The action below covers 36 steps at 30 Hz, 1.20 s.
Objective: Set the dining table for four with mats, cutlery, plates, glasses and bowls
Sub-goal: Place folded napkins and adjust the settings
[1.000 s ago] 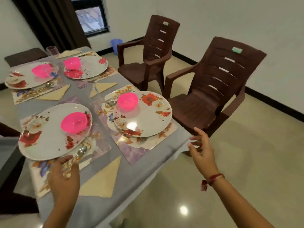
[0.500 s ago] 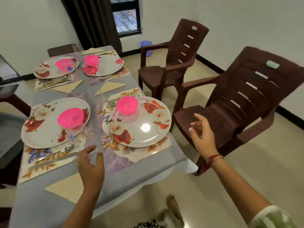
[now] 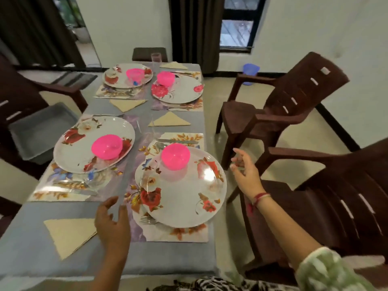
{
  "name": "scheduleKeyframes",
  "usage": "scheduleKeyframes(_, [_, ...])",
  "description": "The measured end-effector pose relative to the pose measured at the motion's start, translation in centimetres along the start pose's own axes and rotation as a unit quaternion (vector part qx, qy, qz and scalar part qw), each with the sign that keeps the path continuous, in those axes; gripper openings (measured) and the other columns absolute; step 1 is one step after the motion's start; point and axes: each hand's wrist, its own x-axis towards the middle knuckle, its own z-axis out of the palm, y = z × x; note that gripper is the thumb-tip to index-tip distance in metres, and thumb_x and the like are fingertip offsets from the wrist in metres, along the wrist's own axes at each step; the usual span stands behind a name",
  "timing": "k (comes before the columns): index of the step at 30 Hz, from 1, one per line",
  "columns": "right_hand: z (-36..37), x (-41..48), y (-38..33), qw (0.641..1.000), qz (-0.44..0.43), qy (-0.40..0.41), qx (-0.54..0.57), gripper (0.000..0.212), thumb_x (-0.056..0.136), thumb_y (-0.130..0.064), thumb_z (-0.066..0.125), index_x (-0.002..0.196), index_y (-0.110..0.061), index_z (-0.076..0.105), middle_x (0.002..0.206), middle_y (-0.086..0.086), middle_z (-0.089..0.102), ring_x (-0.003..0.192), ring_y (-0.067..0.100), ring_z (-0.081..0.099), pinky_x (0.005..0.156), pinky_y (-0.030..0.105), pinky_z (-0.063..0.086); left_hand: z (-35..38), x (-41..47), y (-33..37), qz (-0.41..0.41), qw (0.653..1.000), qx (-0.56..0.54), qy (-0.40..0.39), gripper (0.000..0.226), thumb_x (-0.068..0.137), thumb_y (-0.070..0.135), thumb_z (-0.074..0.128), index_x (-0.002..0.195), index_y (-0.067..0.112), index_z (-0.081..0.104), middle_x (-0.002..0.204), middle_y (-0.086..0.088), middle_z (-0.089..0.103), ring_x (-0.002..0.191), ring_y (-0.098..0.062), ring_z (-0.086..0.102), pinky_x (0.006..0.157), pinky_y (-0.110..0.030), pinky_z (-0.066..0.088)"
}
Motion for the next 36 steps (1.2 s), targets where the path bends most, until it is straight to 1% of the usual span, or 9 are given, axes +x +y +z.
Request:
scheduleKeyframes(3, [0.8, 5.2, 0.8, 0.999, -0.011, -0.051, -0.001, 0.039, 0.093, -0.007, 0.052, 0.131, -0.018, 0.048, 0.112, 0.005, 0.054, 0.101, 0.014, 0.054, 0.09, 0.027, 0.047, 0.7, -2.2, 0.2, -0.05, 0.997, 0.011, 0.054, 0.021, 0.093, 0.014, 0.058, 0.113, 0.008, 0.056, 0.112, -0.012, 0.058, 0.106, -0.029, 0.052, 0.087, -0.044, 0.045])
scheduleKeyframes(8, [2.7, 14.3, 3.8, 0.99, -0.033, -0.135, -0.019, 0.033, 0.094, -0.008, 0.05, 0.127, -0.013, 0.052, 0.115, 0.009, 0.054, 0.104, 0.017, 0.052, 0.087, 0.023, 0.043, 3.2, -4.3, 0.5, -0.102, 0.982, 0.016, 0.157, 0.028, 0.086, 0.033, 0.059, 0.108, 0.016, 0.056, 0.108, -0.003, 0.057, 0.102, -0.018, 0.051, 0.083, -0.033, 0.042])
scheduleKeyframes(11, [4.8, 18.9, 4.9, 0.977, -0.046, -0.204, -0.031, 0.033, 0.093, -0.003, 0.049, 0.125, -0.01, 0.053, 0.111, 0.008, 0.053, 0.102, 0.017, 0.05, 0.093, 0.032, 0.044, 5.5, -5.4, 0.9, -0.165, 0.955, 0.032, 0.244, 0.02, 0.089, 0.014, 0.061, 0.109, 0.012, 0.057, 0.109, -0.005, 0.059, 0.101, -0.022, 0.053, 0.077, -0.029, 0.044])
scheduleKeyframes(14, [6.4, 22.5, 5.3, 0.96, -0.069, -0.268, -0.041, 0.033, 0.092, -0.002, 0.051, 0.124, -0.01, 0.053, 0.11, 0.007, 0.053, 0.1, 0.019, 0.052, 0.084, 0.027, 0.044, 7.5, -6.2, 1.3, -0.195, 0.93, 0.06, 0.306, 0.018, 0.09, 0.016, 0.062, 0.108, 0.014, 0.057, 0.112, -0.008, 0.06, 0.106, -0.028, 0.054, 0.085, -0.041, 0.046])
scheduleKeyframes(21, [10.2, 27.8, 5.2, 0.916, -0.114, -0.37, -0.105, 0.036, 0.091, -0.007, 0.051, 0.127, -0.011, 0.05, 0.118, 0.011, 0.052, 0.102, 0.021, 0.052, 0.089, 0.035, 0.049, 11.4, -8.9, 1.8, -0.278, 0.892, 0.113, 0.339, 0.027, 0.089, 0.013, 0.061, 0.115, 0.006, 0.057, 0.121, -0.019, 0.052, 0.113, -0.034, 0.047, 0.092, -0.043, 0.04])
scheduleKeyframes(25, [11.4, 29.3, 5.9, 0.897, -0.145, -0.388, -0.156, 0.039, 0.09, -0.009, 0.055, 0.129, -0.011, 0.05, 0.122, 0.014, 0.052, 0.102, 0.021, 0.052, 0.086, 0.03, 0.044, 13.1, -9.5, 2.0, -0.284, 0.89, 0.107, 0.34, 0.032, 0.087, 0.003, 0.06, 0.119, 0.004, 0.057, 0.124, -0.019, 0.049, 0.117, -0.032, 0.044, 0.095, -0.039, 0.038])
scheduleKeyframes(28, [12.5, 30.3, 6.4, 0.88, -0.162, -0.403, -0.193, 0.041, 0.09, -0.011, 0.057, 0.13, -0.011, 0.05, 0.125, 0.016, 0.05, 0.109, 0.027, 0.053, 0.092, 0.034, 0.043, 13.9, -10.1, 1.9, -0.312, 0.872, 0.125, 0.355, 0.032, 0.086, 0.004, 0.059, 0.119, 0.005, 0.057, 0.124, -0.02, 0.049, 0.118, -0.034, 0.045, 0.097, -0.04, 0.037])
scheduleKeyframes(33, [14.7, 31.4, 7.3, 0.834, -0.196, -0.458, -0.237, 0.043, 0.089, -0.013, 0.058, 0.131, -0.012, 0.048, 0.128, 0.016, 0.05, 0.115, 0.033, 0.052, 0.1, 0.045, 0.045, 15.3, -9.7, 1.8, -0.366, 0.846, 0.156, 0.356, 0.037, 0.088, 0.008, 0.056, 0.125, 0.005, 0.051, 0.127, -0.02, 0.046, 0.116, -0.037, 0.046, 0.099, -0.046, 0.04])
scheduleKeyframes(36, [15.6, 30.3, 7.4, 0.799, -0.263, -0.45, -0.299, 0.044, 0.084, -0.011, 0.058, 0.127, -0.009, 0.05, 0.126, 0.018, 0.05, 0.116, 0.036, 0.046, 0.097, 0.043, 0.042, 16.1, -9.2, 2.4, -0.399, 0.824, 0.172, 0.363, 0.04, 0.086, 0.008, 0.056, 0.125, 0.005, 0.051, 0.124, -0.021, 0.05, 0.115, -0.038, 0.047, 0.096, -0.046, 0.041])
